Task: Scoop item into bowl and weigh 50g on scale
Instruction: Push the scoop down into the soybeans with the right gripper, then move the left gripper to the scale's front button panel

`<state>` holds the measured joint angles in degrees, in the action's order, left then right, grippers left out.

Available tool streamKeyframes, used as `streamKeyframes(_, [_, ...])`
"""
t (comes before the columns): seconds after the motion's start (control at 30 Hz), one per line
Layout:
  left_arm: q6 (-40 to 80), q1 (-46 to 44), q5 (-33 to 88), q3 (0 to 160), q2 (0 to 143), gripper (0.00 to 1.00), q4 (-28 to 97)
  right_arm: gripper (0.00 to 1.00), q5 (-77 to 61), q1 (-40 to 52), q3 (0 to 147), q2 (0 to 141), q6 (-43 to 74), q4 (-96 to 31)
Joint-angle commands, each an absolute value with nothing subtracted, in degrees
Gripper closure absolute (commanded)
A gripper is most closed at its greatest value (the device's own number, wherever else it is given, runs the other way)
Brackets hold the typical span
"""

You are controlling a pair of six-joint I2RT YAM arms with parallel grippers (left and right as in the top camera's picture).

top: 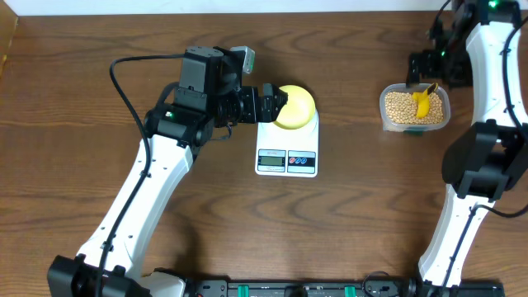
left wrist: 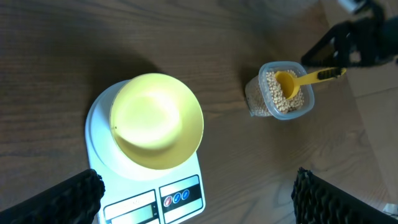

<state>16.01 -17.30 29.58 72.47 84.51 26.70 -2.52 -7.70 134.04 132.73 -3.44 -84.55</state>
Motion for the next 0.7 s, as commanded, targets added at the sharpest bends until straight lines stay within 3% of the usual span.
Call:
streamKeyframes(0.0, [14.6,-17.2,28.9,73.2,84.2,0.02,26.8,0.01,-2.0,-7.9,138.3,132.7,-3.5,-82.2])
streamKeyframes(0.5, [14.6,-17.2,28.9,73.2,84.2,0.04,26.9,0.01,-2.0,-7.9,138.5,132.7,-3.5,-76.5])
streamKeyframes(0.53, [14.6,-17.2,28.9,73.2,84.2,0.34,27.0,0.01,-2.0,-7.9,138.5,132.7,-3.5,-76.5])
streamKeyframes(0.57, [14.6,-17.2,28.9,73.2,84.2,0.52,27.0,0.01,-2.0,-7.9,138.5,132.7,-3.5,-76.5])
streamKeyframes(0.63, [14.7,-17.2,28.9,73.2,84.2,0.79,27.9,0.01,-2.0,-7.8,138.5,132.7,-3.5,-76.5])
streamKeyframes(0.67, [14.7,-17.2,29.2,73.2,84.2,0.81,28.8,0.01,-2.0,-7.8,138.5,132.7,-3.5,-76.5])
